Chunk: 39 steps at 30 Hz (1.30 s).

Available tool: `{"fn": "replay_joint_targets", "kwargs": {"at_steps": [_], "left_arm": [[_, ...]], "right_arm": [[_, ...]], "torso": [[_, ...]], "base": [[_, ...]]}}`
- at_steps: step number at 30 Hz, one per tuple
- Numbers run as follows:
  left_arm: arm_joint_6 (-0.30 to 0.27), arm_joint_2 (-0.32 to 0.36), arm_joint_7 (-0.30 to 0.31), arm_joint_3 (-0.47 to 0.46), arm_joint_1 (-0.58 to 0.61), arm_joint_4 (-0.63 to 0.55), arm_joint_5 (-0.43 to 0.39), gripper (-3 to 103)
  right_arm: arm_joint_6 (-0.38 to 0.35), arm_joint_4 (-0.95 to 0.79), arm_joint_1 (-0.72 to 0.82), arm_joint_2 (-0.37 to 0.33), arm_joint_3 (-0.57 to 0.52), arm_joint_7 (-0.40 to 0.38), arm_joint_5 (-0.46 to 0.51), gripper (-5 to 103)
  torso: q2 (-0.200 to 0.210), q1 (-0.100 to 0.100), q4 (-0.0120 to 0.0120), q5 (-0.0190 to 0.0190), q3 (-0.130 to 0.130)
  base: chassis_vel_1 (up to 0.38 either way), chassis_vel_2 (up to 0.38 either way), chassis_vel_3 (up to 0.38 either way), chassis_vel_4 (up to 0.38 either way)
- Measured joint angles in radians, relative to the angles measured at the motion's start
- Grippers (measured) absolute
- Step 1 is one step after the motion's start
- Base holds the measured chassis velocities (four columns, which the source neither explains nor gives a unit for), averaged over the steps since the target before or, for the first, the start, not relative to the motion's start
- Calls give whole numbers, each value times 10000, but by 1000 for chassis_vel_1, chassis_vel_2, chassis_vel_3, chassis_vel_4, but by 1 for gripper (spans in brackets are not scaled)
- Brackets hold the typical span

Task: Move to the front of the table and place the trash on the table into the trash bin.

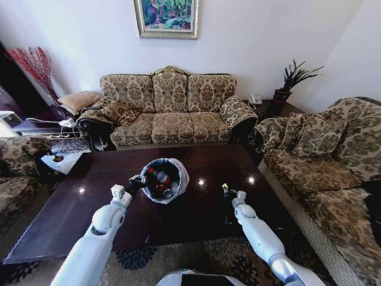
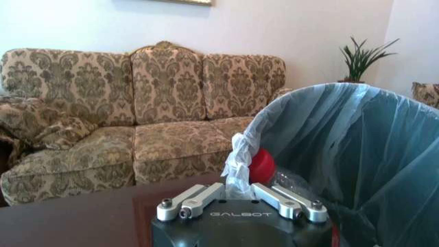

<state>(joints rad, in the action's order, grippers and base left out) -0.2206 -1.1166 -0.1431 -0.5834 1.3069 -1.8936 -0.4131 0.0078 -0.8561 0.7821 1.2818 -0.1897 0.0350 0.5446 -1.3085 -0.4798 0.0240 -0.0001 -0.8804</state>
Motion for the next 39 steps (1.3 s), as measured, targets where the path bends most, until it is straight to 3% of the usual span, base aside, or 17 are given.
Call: {"fn": "replay_joint_targets", "kwargs": {"at_steps": [3, 9, 14, 16, 18, 19, 21, 22, 25, 26, 30, 34, 39], "left_arm": [[3, 17, -3, 13, -58, 40, -20, 1], [3, -20, -15, 35, -68, 46, -22, 1], [2, 20, -16, 31, -55, -24, -76, 1], [-14, 62, -7, 30, -78, -28, -120, 1], [-17, 66, -7, 31, -82, -26, -120, 1], [-24, 79, 30, 33, -87, -10, -121, 1], [-51, 71, 102, -3, -58, -39, -121, 1], [-51, 71, 102, -3, -58, -39, -121, 1], [-226, 152, 262, 65, -167, -123, -152, 1], [-226, 152, 262, 65, -167, -123, -152, 1], [-363, 632, 280, 413, -430, 9, -314, 1], [-540, 1338, 337, 1134, -1049, 349, -540, 1], [-712, 1654, 456, 1854, -1878, 593, -683, 1]], "right_arm": [[67, -76, 35, -7, -71, -76, 13, -2], [62, -470, 146, -64, -339, -378, 257, -2], [-37, -2117, 662, -476, -663, -802, 732, -2], [-154, -3988, 1217, -1083, -597, -946, 680, -1], [-162, -4163, 1254, -1109, -585, -953, 672, -1], [-355, -5809, 1527, -1608, -398, -1101, 740, 0], [-657, -7586, 1618, -2068, -108, -1367, 1118, 0], [-657, -7586, 1618, -2068, -108, -1367, 1118, 0], [-1084, -10098, 1658, -3062, 268, -1541, 1956, 0], [-1084, -10098, 1658, -3062, 268, -1541, 1956, 0], [-1443, -11799, 1417, -4223, 556, -757, 2516, 0], [-1753, -12696, 900, -5148, 1205, -2, 3167, 0], [-1666, -12789, 617, -5296, 2292, 155, 2990, 0]], "torso": [[1, 0, 1, 2, 0], [1, -1, 1, 2, -1], [0, -1, 3, 0, -1], [1, -1, -1, 2, -1], [1, -1, 0, 2, -1], [0, 0, -3, -1, 0], [0, 1, 3, 3, -1], [0, 1, 3, 3, -1], [1, 1, 8, 0, 0], [1, 1, 8, 0, 0], [0, 1, -4, -1, 0], [0, 1, 3, 0, 0], [0, -1, -1, 0, -2]], "base": [[0, 0, 0, 0], [0, 0, 0, 0], [0, 0, 0, 0], [0, 0, 0, 0], [0, 0, 0, 0], [0, 0, 0, 0], [0, 0, 0, 0], [0, 0, 0, 0], [0, 0, 0, 0], [0, 0, 0, 0], [0, 0, 0, 0], [0, 0, 0, 0], [0, 0, 0, 0]]}}
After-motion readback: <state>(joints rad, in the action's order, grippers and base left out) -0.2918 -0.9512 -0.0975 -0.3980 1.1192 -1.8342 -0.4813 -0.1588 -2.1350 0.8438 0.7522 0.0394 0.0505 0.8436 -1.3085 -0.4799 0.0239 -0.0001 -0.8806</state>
